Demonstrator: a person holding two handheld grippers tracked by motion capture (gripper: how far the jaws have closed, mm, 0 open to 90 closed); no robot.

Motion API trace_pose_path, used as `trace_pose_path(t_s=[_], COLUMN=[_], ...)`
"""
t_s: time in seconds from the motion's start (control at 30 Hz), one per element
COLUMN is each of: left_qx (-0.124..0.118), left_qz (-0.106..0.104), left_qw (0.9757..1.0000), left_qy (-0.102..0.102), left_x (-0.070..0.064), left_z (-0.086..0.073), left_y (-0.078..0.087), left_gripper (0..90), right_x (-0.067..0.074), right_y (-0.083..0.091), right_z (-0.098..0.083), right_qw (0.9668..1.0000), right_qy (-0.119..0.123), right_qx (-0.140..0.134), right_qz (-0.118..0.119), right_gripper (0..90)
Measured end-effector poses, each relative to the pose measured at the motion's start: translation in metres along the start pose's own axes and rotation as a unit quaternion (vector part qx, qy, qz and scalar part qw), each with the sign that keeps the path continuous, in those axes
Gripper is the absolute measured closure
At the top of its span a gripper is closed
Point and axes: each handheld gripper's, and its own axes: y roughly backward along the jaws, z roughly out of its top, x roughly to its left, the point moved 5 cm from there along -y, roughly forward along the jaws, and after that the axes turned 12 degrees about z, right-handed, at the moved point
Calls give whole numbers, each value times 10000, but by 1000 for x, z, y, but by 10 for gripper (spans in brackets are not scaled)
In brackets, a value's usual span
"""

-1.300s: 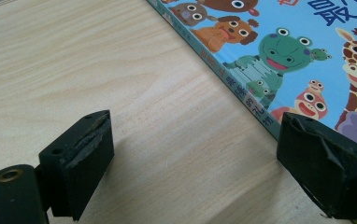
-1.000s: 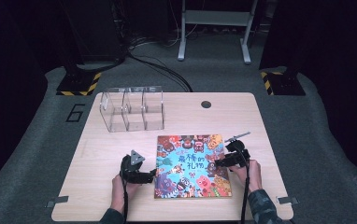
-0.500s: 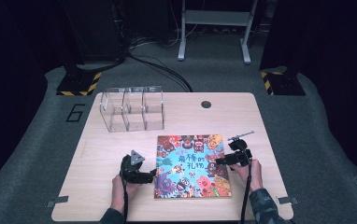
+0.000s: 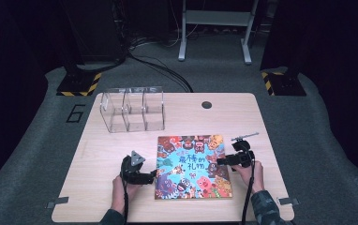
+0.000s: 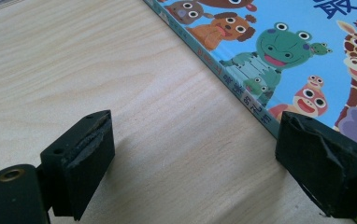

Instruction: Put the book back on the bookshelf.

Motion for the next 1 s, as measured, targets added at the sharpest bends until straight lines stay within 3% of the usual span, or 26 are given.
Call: trace_pose_path(t_s=[0.2, 0.23, 0.27, 0.3, 0.33, 0.37, 0.43, 0.5, 0.6, 0.9, 1.0], left_qx=[-5, -6, -6, -7, -6, -8, -9, -9, -10, -11, -7], left_qz=[3, 2, 2, 3, 1, 2, -2, -1, 0, -3, -4], left_qw=[10000, 10000, 10000, 10000, 10000, 10000, 10000, 10000, 10000, 10000, 10000], left_qy=[3, 2, 2, 2, 3, 5, 16, 15, 11, 11, 15], left_x=[0, 0, 0, 0, 0, 0, -1, 0, 0, -1, -1], left_z=[0, 0, 0, 0, 0, 0, 0, 0, 0, 0, 0], left_y=[0, 0, 0, 0, 0, 0, 0, 0, 0, 0, 0], left_gripper=[118, 118, 118, 118, 118, 118, 120, 120, 119, 121, 122], right_x=[5, 9, 13, 16, 16, 15, 14, 9, 7, 2, 6], right_y=[2, 3, 3, 1, -2, -3, -3, -2, -4, -8, -11], right_z=[1, 1, 2, 2, 3, 3, 5, 8, 8, 7, 8], right_qw=[9999, 9995, 9980, 9983, 9995, 9989, 9997, 9991, 9977, 9979, 9964], right_qy=[149, 142, 40, 57, 278, 388, 185, 302, 238, 47, 97], right_qx=[-18, -68, -111, -75, 54, 165, 162, 127, 301, 396, 477], right_qz=[75, 264, 619, 582, 113, -210, -88, -283, -555, -515, -688], right_gripper=[425, 469, 471, 469, 466, 463, 460, 454, 441, 436, 422])
